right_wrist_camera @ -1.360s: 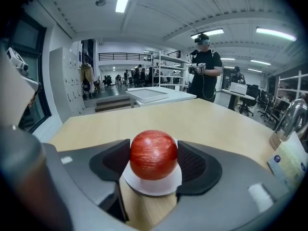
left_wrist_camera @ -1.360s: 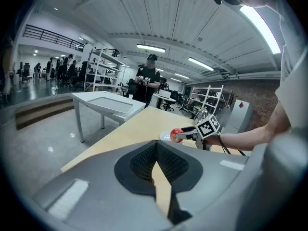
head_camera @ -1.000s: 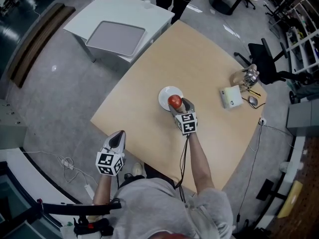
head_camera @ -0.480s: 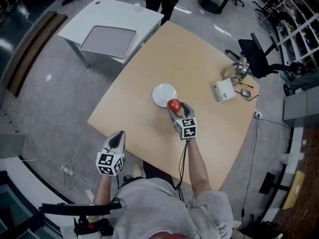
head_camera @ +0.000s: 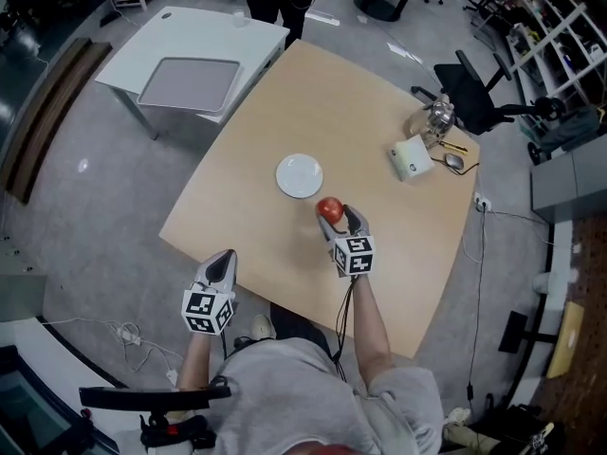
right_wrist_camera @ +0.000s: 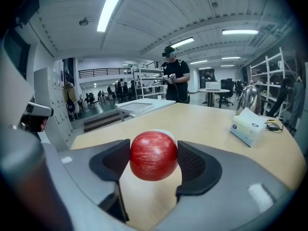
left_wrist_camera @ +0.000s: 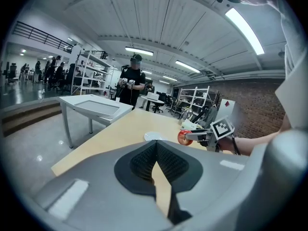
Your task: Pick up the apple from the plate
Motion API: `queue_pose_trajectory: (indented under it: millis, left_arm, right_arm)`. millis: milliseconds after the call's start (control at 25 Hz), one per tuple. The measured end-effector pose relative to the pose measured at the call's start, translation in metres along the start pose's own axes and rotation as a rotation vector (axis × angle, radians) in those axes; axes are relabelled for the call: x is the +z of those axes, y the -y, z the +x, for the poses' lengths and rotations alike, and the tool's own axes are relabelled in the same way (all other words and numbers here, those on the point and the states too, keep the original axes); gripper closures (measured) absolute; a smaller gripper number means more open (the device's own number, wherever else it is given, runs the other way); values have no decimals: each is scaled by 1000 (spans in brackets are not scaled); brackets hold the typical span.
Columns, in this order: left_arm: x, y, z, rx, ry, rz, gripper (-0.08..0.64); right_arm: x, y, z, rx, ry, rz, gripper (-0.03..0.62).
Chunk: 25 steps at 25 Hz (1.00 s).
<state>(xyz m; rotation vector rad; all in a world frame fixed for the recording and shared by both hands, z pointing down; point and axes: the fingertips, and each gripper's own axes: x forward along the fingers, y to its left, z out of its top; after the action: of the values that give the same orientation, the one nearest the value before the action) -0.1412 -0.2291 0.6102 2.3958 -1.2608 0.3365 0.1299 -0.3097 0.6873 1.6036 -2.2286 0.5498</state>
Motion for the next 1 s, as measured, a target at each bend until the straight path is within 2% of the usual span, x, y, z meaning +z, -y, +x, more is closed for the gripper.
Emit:
queue_pose_trajectory:
  millis: [320,640,1000]
  left_arm:
    - [-3,18,1,-54,-10,26,540]
    - [-9,36,8,-108,-25,51,540]
    - [-15,50,11,-159,-44,79,540]
  right_arm:
    - [-16,6,-38,-57,31,112,279]
    - [-58,17,-73,-131,19,209,279]
    - [-99,28,-102,-198,-3,277,278]
